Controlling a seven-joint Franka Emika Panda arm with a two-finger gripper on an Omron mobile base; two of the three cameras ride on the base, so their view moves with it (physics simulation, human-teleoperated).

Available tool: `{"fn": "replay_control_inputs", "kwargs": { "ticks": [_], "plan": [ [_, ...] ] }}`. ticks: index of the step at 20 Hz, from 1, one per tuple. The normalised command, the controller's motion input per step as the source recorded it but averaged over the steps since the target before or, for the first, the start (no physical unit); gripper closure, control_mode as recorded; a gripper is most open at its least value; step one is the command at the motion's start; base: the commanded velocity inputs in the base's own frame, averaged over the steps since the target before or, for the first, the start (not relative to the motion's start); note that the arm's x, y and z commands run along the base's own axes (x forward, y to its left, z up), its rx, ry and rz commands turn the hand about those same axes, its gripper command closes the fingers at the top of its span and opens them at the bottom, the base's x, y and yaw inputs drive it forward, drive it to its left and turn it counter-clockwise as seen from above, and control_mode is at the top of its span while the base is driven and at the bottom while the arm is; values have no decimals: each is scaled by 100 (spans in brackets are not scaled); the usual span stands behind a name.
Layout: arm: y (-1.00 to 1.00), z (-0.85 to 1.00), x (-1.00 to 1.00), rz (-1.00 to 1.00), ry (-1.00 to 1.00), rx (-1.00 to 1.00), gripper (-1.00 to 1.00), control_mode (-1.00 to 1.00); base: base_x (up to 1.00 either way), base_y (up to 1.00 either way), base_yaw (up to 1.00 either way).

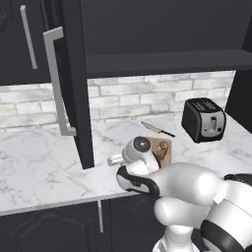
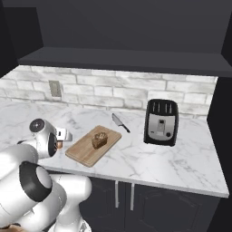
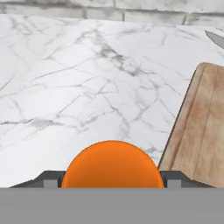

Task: Pick the bread, place it on the cutting board, pick the jam, place it on the counter, and close the cabinet.

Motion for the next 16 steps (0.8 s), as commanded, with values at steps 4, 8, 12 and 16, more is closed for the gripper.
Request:
{"fn": "replay_control_inputs", "kwargs": {
  "ticks": [4, 8, 12, 16],
  "plan": [
    [0, -33, 0, 0, 0, 3, 100, -100, 0, 0, 0],
    [0, -32, 0, 0, 0, 2, 100, -100, 0, 0, 0],
    [0, -29, 0, 0, 0, 1, 100, -100, 0, 0, 0],
    [0, -27, 0, 0, 0, 0, 100, -100, 0, 0, 0]
  ]
}}
